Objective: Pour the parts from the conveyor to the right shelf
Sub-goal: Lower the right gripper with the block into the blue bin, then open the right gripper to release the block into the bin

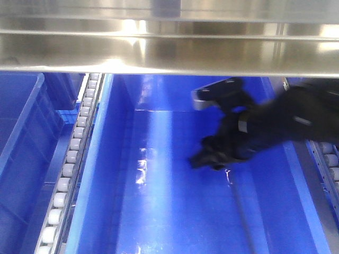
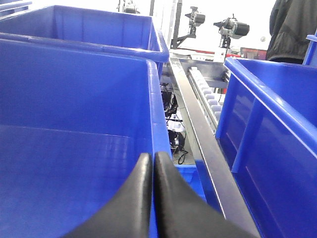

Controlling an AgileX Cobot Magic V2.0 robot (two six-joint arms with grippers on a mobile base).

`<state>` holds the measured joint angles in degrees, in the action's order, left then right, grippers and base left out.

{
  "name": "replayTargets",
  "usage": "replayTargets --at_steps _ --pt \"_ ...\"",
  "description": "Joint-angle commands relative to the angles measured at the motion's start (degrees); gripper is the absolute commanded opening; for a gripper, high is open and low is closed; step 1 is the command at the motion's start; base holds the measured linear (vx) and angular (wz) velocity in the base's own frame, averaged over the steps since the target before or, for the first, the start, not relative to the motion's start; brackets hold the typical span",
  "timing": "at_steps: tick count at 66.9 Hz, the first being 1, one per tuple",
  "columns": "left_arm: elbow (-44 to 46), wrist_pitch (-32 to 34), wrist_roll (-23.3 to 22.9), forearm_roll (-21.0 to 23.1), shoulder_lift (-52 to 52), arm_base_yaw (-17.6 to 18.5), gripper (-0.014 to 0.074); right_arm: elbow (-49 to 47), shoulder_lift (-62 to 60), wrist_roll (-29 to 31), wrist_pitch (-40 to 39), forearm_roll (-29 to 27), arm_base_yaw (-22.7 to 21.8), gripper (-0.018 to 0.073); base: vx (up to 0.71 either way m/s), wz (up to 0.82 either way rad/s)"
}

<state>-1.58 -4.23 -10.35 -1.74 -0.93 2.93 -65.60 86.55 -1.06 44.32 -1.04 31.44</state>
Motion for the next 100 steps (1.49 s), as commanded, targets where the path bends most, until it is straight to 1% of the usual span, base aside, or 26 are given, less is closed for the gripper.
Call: replayTargets --at_steps 1,14,21,26,36,52,60,72,79,86,94,100 --pt "-1.23 4.23 -0.25 0.49 -0.47 0.31 -0.0006 -4.98 3.07 0.11 -0.73 -0.57 0.03 0.0053 0.00 0.00" --pt "-1.23 4.23 -0.25 0.49 -0.47 0.31 -0.0006 -10.51 11.70 -0.09 4.82 0.03 0.03 0.0066 0.00 0.00" --pt "-1.23 4.23 -0.25 0.49 -0.47 0.31 -0.0006 -13.72 15.23 -3.41 7.41 1.04 0.03 0.0094 0.00 0.00" --pt "-1.23 4.23 -0.25 0.49 -0.47 0.31 -0.0006 -15.69 16.95 -4.29 9.06 0.69 0.03 0.0134 0.00 0.00" --pt "-1.23 4.23 -0.25 0.49 -0.47 0.31 -0.0006 -17.94 19.08 -4.29 10.66 1.04 0.03 0.0267 0.00 0.00" --pt "-1.23 4.23 -0.25 0.49 -0.47 0.31 -0.0006 -18.01 19.50 -4.29 8.85 1.04 0.03 0.0540 0.00 0.00" --pt "-1.23 4.23 -0.25 0.49 -0.47 0.31 -0.0006 -18.01 19.50 -3.59 8.11 2.41 0.03 0.0622 0.00 0.00" --pt "-1.23 4.23 -0.25 0.49 -0.47 0.31 -0.0006 -17.82 18.12 -2.56 6.83 4.32 0.03 0.0619 0.00 0.00" --pt "-1.23 4.23 -0.25 0.49 -0.47 0.31 -0.0006 -16.90 15.74 -2.56 4.08 4.48 0.03 0.0603 0.00 0.00" --pt "-1.23 4.23 -0.25 0.49 -0.47 0.31 -0.0006 -11.45 11.03 -2.86 -3.79 3.78 0.03 0.0583 0.00 0.00" --pt "-1.23 4.23 -0.25 0.49 -0.47 0.31 -0.0006 -2.33 4.00 -2.70 -15.03 3.34 0.09 0.0580 0.00 0.00" --pt "-1.23 4.23 -0.25 0.49 -0.47 0.31 -0.0006 3.87 -1.97 -2.70 -20.52 3.34 0.09 0.0580 0.00 0.00"
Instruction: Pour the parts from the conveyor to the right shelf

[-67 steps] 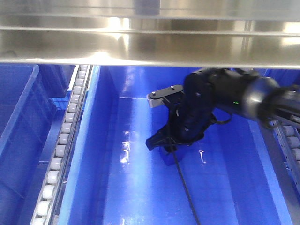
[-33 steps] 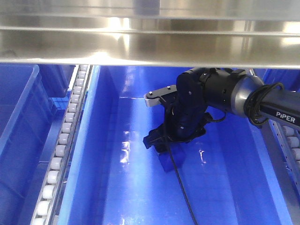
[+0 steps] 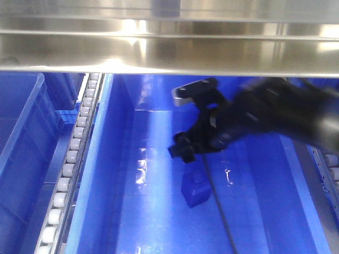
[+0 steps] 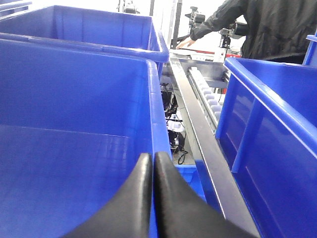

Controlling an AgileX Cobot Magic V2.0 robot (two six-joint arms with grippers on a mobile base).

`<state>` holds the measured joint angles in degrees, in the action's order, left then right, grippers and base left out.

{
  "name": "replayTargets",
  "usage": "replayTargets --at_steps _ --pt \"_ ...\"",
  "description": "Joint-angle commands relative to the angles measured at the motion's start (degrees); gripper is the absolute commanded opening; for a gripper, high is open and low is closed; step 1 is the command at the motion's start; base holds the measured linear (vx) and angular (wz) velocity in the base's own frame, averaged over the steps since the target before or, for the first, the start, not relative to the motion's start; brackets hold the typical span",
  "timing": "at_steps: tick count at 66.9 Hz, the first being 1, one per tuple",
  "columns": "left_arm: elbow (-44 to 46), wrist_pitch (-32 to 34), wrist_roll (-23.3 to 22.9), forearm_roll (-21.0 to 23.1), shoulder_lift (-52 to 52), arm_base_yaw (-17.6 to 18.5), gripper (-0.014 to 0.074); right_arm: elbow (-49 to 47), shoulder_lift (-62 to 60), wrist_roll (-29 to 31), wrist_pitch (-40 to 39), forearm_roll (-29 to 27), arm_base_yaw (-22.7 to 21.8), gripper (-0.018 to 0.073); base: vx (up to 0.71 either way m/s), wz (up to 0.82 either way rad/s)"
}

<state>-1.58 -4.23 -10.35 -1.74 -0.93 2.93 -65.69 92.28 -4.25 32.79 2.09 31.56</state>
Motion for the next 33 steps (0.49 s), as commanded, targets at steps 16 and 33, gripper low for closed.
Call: replayTargets --at_steps 16,33 --pt "-1.23 4.23 -0.25 0.49 -0.47 0.31 -0.0006 19.05 -25.07 0.69 -18.59 0.00 -0.03 0.0579 0.00 0.00" --pt "-1.23 4.23 -0.25 0.49 -0.47 0.31 -0.0006 28.53 -44.25 0.69 -18.81 -0.77 -0.03 0.0579 0.00 0.00"
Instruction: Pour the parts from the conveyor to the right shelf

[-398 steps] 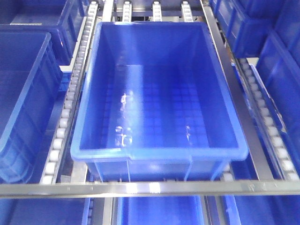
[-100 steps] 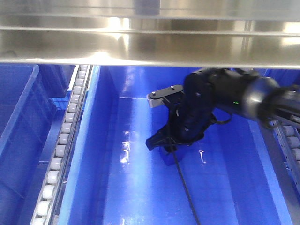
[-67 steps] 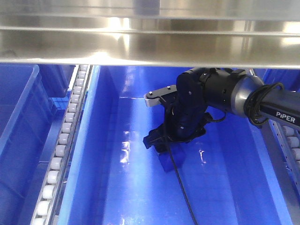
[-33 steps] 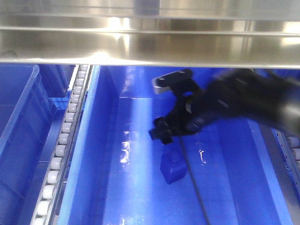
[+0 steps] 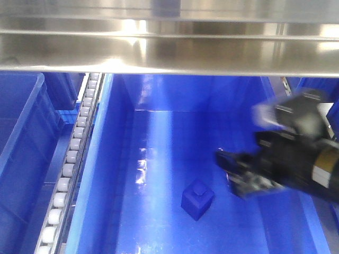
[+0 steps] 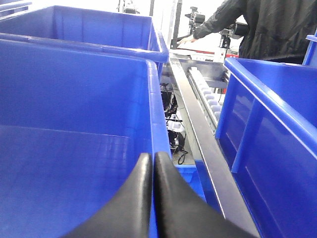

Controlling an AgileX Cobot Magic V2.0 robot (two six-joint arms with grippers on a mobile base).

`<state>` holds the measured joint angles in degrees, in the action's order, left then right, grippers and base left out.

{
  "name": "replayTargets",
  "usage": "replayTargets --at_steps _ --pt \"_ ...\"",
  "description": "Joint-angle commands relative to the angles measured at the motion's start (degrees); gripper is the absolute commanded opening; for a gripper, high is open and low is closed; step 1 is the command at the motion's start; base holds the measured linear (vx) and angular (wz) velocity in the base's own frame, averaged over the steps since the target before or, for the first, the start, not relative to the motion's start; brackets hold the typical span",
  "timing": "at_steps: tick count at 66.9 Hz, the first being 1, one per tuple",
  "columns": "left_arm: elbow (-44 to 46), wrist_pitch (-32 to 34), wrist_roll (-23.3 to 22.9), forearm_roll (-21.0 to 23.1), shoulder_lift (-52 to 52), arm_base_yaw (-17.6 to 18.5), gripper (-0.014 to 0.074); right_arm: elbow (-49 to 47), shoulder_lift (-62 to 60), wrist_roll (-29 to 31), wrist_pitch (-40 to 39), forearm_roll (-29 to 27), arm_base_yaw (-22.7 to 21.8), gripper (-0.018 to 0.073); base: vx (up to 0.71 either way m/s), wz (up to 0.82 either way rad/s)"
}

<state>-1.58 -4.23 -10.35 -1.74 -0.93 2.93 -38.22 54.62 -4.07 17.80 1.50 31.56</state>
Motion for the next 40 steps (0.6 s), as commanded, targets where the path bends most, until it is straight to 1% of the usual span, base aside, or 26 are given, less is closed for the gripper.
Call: replayTargets --at_steps 1,17,23,31,35,40 --pt "-1.23 4.23 -0.25 0.49 -0.47 0.31 -0.0006 1.53 -7.62 0.51 -3.82 -0.27 -0.03 0.0579 0.00 0.00" --pt "-1.23 4.23 -0.25 0.49 -0.47 0.31 -0.0006 10.50 -28.99 0.79 -3.83 -0.35 -0.03 0.0579 0.00 0.00" --pt "-1.23 4.23 -0.25 0.49 -0.47 0.31 -0.0006 14.34 -37.82 2.29 -3.82 -0.35 -0.03 0.0579 0.00 0.00" --pt "-1.23 4.23 -0.25 0.49 -0.47 0.31 -0.0006 18.23 -45.75 5.07 -3.81 -0.35 -0.03 0.0578 0.00 0.00" --pt "-1.23 4.23 -0.25 0.49 -0.47 0.31 -0.0006 19.53 -48.53 5.66 -3.49 -0.35 -0.03 0.0561 0.00 0.00" --pt "-1.23 4.23 -0.25 0.49 -0.47 0.31 -0.0006 20.69 -50.13 5.66 -3.44 -0.35 -0.10 0.0499 0.00 0.00"
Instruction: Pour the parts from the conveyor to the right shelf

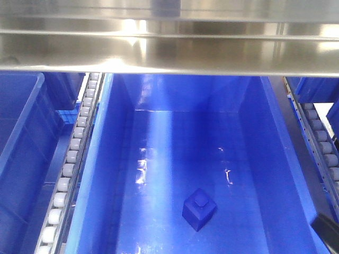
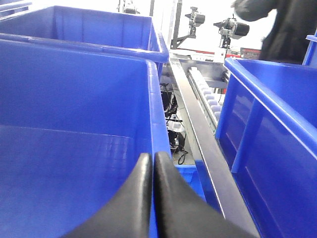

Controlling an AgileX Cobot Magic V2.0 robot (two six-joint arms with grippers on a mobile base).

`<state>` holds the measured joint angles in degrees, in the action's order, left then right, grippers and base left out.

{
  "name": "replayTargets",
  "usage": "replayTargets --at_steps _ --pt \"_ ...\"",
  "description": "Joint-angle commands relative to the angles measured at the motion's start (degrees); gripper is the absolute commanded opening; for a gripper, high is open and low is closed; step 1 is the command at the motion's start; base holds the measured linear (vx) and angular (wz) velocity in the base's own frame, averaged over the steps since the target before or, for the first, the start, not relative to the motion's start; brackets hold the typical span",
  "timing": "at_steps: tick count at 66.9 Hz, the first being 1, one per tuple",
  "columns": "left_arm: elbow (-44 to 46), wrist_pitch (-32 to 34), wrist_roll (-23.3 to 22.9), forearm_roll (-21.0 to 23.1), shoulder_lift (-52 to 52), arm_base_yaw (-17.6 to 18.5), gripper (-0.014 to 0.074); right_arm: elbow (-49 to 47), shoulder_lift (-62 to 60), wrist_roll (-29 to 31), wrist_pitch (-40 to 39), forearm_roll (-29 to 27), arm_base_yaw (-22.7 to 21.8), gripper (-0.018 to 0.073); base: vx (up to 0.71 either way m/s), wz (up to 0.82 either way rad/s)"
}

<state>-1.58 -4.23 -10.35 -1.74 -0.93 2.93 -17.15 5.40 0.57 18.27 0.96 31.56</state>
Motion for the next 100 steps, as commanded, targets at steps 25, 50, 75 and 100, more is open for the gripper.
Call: replayTargets --at_steps 25,50,75,100 --pt "-1.23 4.23 -0.25 0.49 -0.47 0.31 -0.0006 -0.13 -0.86 0.92 -3.43 0.17 -0.11 -0.0010 0.00 0.00" --pt "-1.23 4.23 -0.25 0.49 -0.47 0.31 -0.0006 -0.13 -0.86 0.92 -3.43 0.17 -0.11 -0.0008 0.00 0.00" --pt "-1.23 4.23 -0.25 0.49 -0.47 0.31 -0.0006 2.09 -1.34 3.89 -4.66 1.96 -1.93 -0.0008 0.00 0.00" --pt "-1.23 4.23 -0.25 0.49 -0.47 0.31 -0.0006 11.02 -2.15 4.28 -16.21 -0.58 -29.31 -0.0008 0.00 0.00"
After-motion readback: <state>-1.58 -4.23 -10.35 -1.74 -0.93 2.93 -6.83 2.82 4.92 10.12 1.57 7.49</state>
